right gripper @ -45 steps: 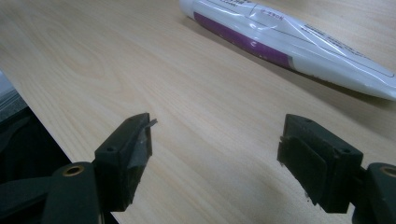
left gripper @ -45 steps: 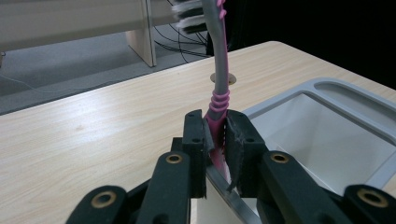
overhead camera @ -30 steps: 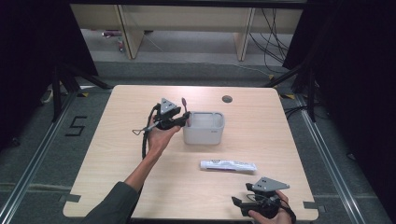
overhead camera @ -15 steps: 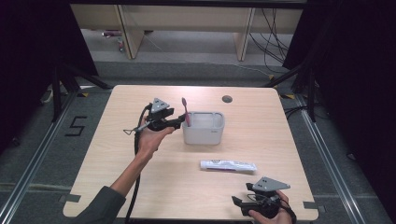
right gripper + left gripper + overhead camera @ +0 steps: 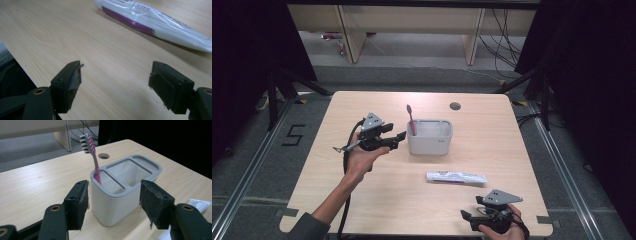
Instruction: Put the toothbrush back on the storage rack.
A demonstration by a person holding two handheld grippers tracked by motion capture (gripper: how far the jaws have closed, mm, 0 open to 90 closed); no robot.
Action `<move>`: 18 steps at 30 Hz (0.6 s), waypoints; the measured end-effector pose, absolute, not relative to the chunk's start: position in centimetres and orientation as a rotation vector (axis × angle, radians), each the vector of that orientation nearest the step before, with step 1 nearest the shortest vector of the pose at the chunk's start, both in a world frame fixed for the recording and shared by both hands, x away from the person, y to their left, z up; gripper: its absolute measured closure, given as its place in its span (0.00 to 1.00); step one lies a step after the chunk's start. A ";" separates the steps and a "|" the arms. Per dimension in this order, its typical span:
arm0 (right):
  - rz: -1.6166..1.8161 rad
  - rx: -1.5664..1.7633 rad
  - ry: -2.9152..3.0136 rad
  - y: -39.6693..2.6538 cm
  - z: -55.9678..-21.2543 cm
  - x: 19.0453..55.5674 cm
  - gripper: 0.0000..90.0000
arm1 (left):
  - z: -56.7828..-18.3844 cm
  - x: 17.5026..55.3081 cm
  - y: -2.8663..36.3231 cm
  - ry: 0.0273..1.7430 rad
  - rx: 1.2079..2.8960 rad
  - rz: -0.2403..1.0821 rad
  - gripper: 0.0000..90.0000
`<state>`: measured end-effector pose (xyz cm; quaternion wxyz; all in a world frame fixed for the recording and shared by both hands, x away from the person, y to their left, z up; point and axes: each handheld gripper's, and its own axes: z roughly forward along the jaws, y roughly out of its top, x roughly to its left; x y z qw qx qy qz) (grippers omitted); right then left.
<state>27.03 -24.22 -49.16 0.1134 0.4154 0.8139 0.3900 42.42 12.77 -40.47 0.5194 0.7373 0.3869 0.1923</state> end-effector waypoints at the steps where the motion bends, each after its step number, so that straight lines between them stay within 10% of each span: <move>1: 1.138 1.218 2.388 -24.2 -49.1 27.0 0.29 | -40.5 42.2 12.8 0.926 1.766 0.456 0.44; 18: 1.129 1.195 2.388 -24.3 -49.1 27.1 0.29 | -41.4 40.4 14.0 0.899 1.764 0.426 0.42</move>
